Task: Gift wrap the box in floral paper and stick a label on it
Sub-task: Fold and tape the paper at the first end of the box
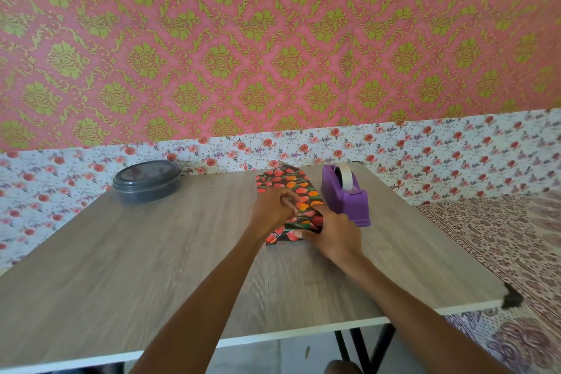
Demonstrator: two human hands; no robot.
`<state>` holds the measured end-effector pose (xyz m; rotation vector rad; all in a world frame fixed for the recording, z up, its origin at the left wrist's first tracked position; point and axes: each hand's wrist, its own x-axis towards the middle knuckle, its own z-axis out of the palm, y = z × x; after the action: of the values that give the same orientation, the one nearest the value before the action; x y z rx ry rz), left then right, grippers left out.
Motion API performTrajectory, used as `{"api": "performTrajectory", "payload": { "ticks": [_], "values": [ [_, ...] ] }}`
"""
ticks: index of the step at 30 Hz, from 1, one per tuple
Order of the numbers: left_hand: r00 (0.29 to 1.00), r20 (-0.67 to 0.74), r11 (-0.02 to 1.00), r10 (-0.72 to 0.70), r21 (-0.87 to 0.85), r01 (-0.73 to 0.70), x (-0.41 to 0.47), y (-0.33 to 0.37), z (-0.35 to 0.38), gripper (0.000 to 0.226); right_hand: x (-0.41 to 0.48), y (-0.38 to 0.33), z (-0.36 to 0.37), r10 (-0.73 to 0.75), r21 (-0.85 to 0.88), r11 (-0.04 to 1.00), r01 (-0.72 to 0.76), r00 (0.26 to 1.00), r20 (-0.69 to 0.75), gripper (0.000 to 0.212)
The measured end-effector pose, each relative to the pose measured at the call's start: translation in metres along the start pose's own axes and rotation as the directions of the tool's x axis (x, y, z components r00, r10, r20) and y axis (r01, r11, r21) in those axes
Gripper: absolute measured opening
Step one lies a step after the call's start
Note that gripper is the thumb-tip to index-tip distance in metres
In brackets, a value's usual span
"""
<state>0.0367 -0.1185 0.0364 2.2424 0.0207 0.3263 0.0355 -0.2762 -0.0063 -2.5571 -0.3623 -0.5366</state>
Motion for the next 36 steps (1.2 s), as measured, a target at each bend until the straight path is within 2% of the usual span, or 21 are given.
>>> {"api": "performTrajectory", "payload": {
  "ticks": [3,5,10,12,14,16,18,21,24,26,28,30,31,33,36],
  "values": [
    [0.994,-0.106,0.998,0.038,-0.051,-0.043,-0.005,-0.003,0.0,0.024,0.003,0.006,-0.004,-0.017,0.053,0.999,0.013,0.997,0.069,0.067],
    [0.986,-0.164,0.992,0.002,-0.123,-0.022,-0.007,-0.007,0.0,0.026,0.004,0.009,-0.007,-0.034,0.098,0.995,0.027,0.996,0.079,0.061],
    [0.954,-0.3,0.98,-0.016,-0.195,-0.045,-0.012,-0.009,0.002,0.028,0.009,0.022,-0.016,0.044,0.212,0.976,-0.051,0.998,0.036,0.077],
    [0.946,-0.322,0.975,-0.034,-0.219,-0.04,-0.012,-0.011,0.004,0.029,0.013,0.029,-0.021,0.065,0.193,0.979,-0.061,0.998,-0.013,0.062],
    [0.939,-0.34,0.971,-0.039,-0.233,-0.044,-0.012,-0.011,0.006,0.031,0.015,0.035,-0.028,0.074,0.173,0.983,-0.058,0.994,-0.085,0.036],
    [0.925,-0.379,0.977,0.009,-0.192,-0.088,-0.011,-0.01,0.008,0.03,0.018,0.039,-0.035,0.121,0.192,0.977,-0.09,0.98,-0.159,0.016],
    [0.918,-0.392,0.983,0.062,-0.137,-0.125,-0.011,-0.005,0.011,0.031,0.025,0.044,-0.042,0.165,0.154,0.979,-0.134,0.963,-0.212,0.014],
    [0.925,-0.355,0.987,0.134,-0.04,-0.159,-0.009,0.001,0.019,0.033,0.038,0.051,-0.049,0.211,0.088,0.976,-0.197,0.957,-0.2,0.016],
    [0.929,-0.251,0.961,0.273,0.103,-0.255,-0.003,0.011,0.028,0.023,0.055,0.059,-0.049,0.298,0.074,0.954,-0.29,0.943,-0.148,0.02],
    [0.915,-0.147,0.918,0.376,0.196,-0.345,0.004,0.018,0.036,0.021,0.069,0.064,-0.051,0.373,0.063,0.927,-0.369,0.925,-0.07,0.028],
    [0.909,-0.058,0.891,0.412,0.233,-0.389,0.014,0.027,0.046,0.022,0.084,0.066,-0.057,0.47,0.099,0.875,-0.475,0.88,0.071,0.031],
    [0.926,0.002,0.898,0.378,0.244,-0.367,0.024,0.036,0.057,0.025,0.095,0.066,-0.061,0.537,0.261,0.773,-0.578,0.815,0.216,0.025],
    [0.938,0.035,0.902,0.345,0.264,-0.341,0.028,0.04,0.062,0.027,0.098,0.064,-0.064,0.56,0.365,0.678,-0.639,0.77,0.307,0.02],
    [0.949,0.12,0.882,0.293,0.349,-0.316,0.035,0.047,0.072,0.033,0.105,0.068,-0.064,0.565,0.429,0.542,-0.723,0.691,0.45,0.02],
    [0.951,0.174,0.864,0.257,0.399,-0.307,0.041,0.051,0.084,0.032,0.115,0.075,-0.059,0.588,0.488,0.446,-0.75,0.657,0.472,0.017]
  ]
}}
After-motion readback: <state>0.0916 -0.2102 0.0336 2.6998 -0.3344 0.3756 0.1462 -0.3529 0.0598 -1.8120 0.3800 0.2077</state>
